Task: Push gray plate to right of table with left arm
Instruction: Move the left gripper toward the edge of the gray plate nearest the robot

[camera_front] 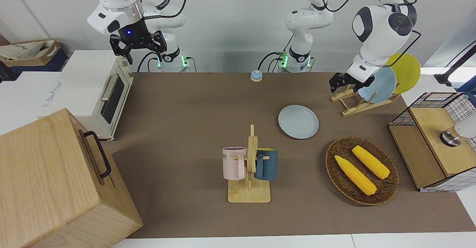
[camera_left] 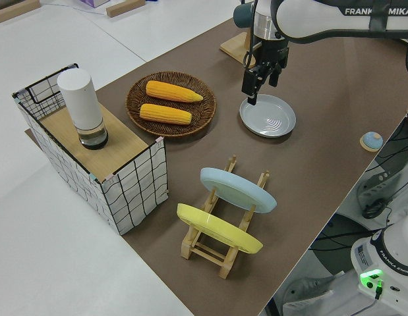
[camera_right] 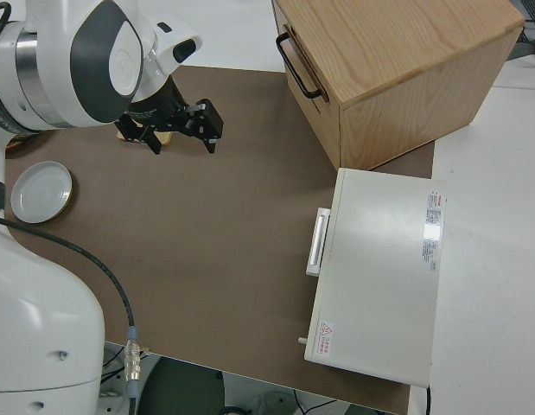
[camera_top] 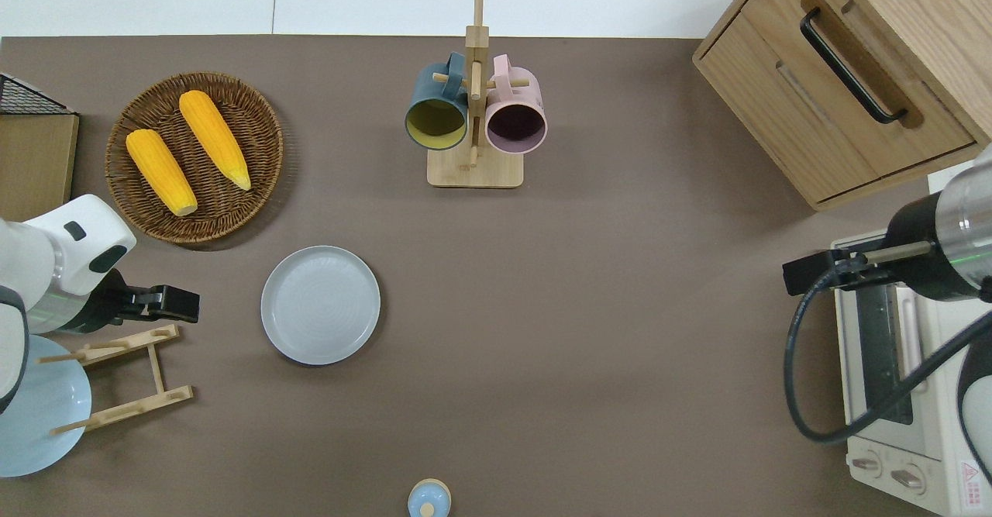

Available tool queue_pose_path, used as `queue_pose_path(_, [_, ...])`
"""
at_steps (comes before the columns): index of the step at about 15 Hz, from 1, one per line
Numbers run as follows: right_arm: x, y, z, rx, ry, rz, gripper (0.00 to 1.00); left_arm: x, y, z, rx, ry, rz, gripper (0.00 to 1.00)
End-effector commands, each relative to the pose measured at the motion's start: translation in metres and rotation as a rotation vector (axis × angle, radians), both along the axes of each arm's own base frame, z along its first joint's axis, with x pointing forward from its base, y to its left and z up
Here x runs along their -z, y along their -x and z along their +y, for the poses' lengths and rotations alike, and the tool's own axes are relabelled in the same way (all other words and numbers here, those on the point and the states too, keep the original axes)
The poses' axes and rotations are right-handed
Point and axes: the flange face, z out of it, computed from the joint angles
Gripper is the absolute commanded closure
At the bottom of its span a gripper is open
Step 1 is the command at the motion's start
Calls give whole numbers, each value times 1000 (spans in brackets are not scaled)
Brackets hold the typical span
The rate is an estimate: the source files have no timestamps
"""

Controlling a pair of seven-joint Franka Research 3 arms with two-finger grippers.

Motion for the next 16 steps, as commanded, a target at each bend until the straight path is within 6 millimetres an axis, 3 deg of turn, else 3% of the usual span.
queue_pose_path(1, [-4,3,-2,4,-9,3,17,14,20,-5,-5,18,-42,2])
queue_pose_path(9, [-4,3,-3,7,-9,5,17,73,40,-14,-14,19,-130,2])
queue_pose_path(16, [-4,3,-3,7,-9,3,17,126,30,-34,3,45,-187,2])
